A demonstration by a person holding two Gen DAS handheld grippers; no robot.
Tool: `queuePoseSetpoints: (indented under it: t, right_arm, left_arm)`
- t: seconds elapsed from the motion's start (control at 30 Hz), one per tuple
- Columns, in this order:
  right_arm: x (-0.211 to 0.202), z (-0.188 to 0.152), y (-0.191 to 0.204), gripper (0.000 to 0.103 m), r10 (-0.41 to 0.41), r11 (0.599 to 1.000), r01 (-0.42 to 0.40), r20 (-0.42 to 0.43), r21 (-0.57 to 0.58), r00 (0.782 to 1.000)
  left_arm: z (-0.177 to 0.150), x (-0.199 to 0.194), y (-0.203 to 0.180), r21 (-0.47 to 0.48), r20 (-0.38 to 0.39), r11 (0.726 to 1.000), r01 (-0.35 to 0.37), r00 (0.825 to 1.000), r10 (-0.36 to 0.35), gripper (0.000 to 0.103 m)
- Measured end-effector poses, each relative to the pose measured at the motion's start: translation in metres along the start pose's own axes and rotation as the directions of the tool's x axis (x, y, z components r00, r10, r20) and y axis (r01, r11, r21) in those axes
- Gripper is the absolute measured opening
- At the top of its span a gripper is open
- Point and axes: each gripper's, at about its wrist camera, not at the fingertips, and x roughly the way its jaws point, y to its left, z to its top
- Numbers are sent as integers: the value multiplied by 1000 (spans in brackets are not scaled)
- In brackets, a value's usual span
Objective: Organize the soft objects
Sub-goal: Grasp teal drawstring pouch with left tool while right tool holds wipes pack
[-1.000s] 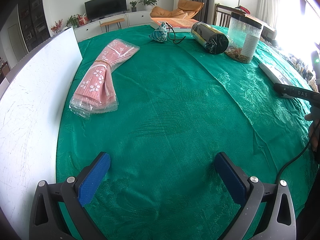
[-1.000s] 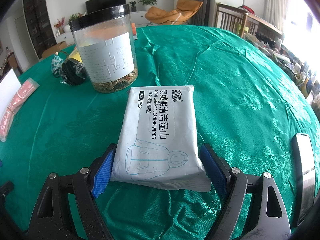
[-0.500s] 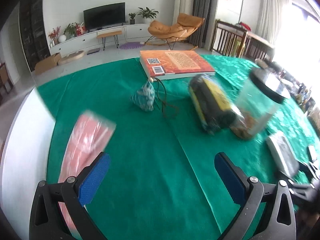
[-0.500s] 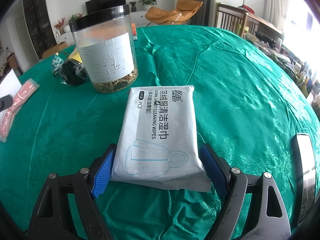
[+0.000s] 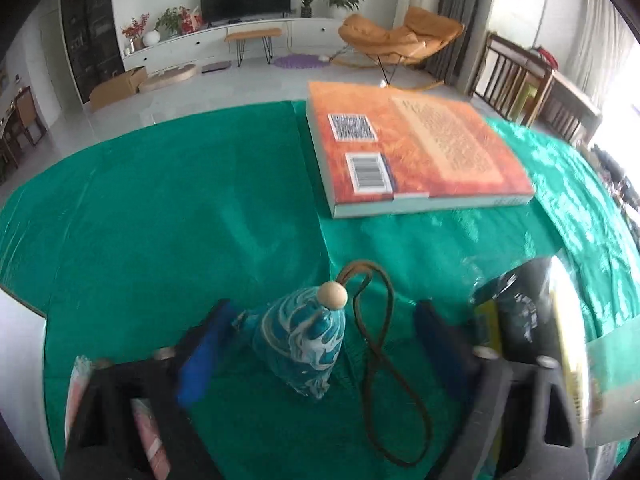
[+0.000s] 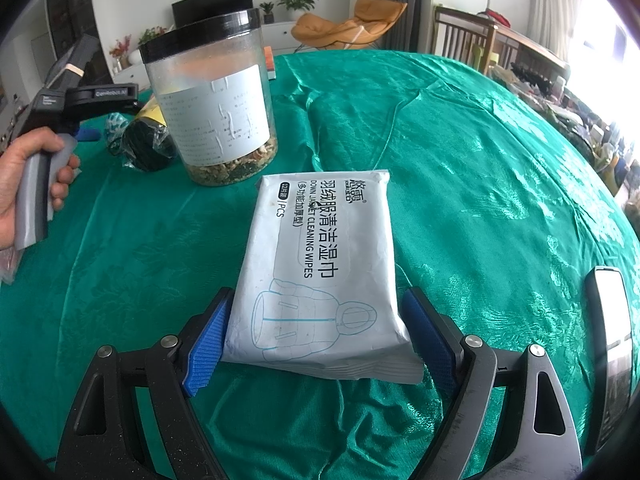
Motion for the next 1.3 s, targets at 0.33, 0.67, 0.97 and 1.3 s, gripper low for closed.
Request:
queuePoseSetpoints:
  t: [0.33, 0.67, 0.97, 1.3]
  right_arm:
    - [0, 0, -2, 87, 0, 1000, 0, 0, 0, 1000]
    - [0, 0, 0, 87, 1, 1000, -1, 1, 1, 1000]
    - [0, 0, -1, 87, 2, 1000, -2, 1, 2, 1000]
    - [1, 0, -1, 87, -2, 1000, 2, 0, -1, 1000]
  left_arm:
    - [-66, -104, 13, 66, 92, 988, 140, 985, -146, 44]
    - [-228, -196, -4, 266, -2, 946, 185, 981, -192, 44]
    - [-252, -166, -10, 253, 37, 963, 93, 994, -106, 90]
    - [-244, -159, -6, 234, 9, 967, 104, 994, -109, 103]
